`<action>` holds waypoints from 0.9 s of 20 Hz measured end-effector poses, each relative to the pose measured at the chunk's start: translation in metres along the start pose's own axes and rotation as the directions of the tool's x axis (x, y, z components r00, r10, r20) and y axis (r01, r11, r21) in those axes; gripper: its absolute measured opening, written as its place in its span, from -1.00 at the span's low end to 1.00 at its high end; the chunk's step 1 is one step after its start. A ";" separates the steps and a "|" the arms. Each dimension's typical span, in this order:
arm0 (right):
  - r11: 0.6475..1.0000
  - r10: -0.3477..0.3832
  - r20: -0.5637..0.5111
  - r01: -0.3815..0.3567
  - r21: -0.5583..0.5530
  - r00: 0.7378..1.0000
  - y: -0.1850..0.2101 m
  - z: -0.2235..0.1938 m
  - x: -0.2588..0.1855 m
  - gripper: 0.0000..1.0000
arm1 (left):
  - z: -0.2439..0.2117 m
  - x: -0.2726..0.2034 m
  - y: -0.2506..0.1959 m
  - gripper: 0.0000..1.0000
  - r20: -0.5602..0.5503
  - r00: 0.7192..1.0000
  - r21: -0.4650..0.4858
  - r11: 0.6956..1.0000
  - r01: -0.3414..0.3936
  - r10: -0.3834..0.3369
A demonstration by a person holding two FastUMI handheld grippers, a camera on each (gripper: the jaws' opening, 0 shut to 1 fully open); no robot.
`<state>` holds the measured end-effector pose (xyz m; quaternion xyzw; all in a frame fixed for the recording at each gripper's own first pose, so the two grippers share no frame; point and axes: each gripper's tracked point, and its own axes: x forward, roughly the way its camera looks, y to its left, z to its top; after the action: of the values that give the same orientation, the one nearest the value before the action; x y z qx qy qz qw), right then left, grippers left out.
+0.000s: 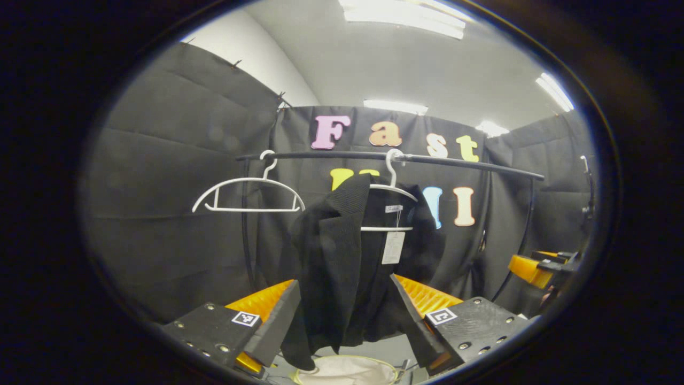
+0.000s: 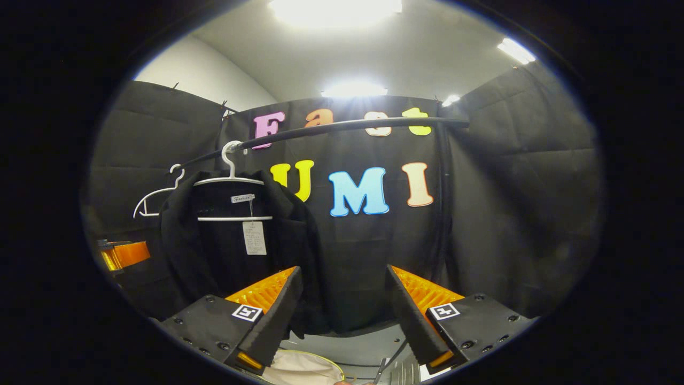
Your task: Grasp the clothes on the hanger with both hands and then place them into the laundry hamper below.
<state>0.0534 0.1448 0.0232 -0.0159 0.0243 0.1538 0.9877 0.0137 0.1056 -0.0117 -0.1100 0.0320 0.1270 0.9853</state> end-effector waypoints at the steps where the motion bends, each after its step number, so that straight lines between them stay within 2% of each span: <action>1: 1.000 0.030 -0.009 -0.030 0.005 1.000 0.008 -0.001 0.012 0.84 | 0.002 0.005 0.000 0.96 0.000 1.000 -0.024 1.000 -0.008 0.008; 2: 0.998 0.057 -0.017 -0.057 0.012 0.998 0.016 -0.002 0.025 0.86 | 0.005 0.011 0.002 0.96 -0.002 1.000 -0.031 0.999 -0.026 0.026; 3: 0.997 0.081 -0.024 -0.081 0.020 0.996 0.021 -0.003 0.036 0.96 | 0.008 0.015 0.008 0.96 0.000 0.998 -0.016 0.998 -0.060 0.060; 5: 0.991 0.134 -0.033 -0.133 0.035 0.990 0.037 -0.002 0.062 0.96 | 0.013 0.024 0.015 0.94 0.003 0.994 0.030 0.993 -0.111 0.111; 8: 0.980 0.194 -0.032 -0.193 0.041 0.980 0.053 -0.001 0.098 0.96 | 0.011 0.043 0.008 0.96 -0.008 0.993 0.035 0.993 -0.117 0.117; 10: 0.970 0.239 -0.039 -0.237 0.062 0.970 0.066 -0.003 0.117 0.95 | 0.014 0.053 0.010 0.96 0.006 0.988 0.040 0.987 -0.152 0.152; 11: 0.965 0.256 -0.043 -0.252 0.069 0.966 0.070 -0.005 0.126 0.86 | 0.014 0.057 0.008 0.96 0.010 0.986 0.045 0.985 -0.169 0.168; 12: 0.961 0.272 -0.047 -0.268 0.074 0.961 0.074 -0.008 0.134 0.96 | 0.012 0.060 0.007 0.96 0.008 0.983 0.049 0.982 -0.185 0.184; 15: 0.943 0.326 -0.045 -0.321 0.084 0.944 0.088 -0.010 0.158 0.96 | 0.007 0.069 0.003 0.96 -0.008 0.975 0.014 0.975 -0.221 0.221; 16: 0.936 0.347 -0.039 -0.343 0.083 0.937 0.094 -0.012 0.167 0.86 | 0.007 0.072 0.004 0.96 -0.004 0.972 0.003 0.972 -0.237 0.237; 18: 0.921 0.383 -0.023 -0.380 0.087 0.923 0.103 -0.014 0.182 0.86 | 0.004 0.078 0.007 0.95 0.000 0.962 0.008 0.962 -0.273 0.273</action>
<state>0.1947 0.2979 -0.0027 0.0262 0.0529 0.3418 0.9379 0.0877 0.1318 -0.0160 -0.1009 0.0479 0.2613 0.9588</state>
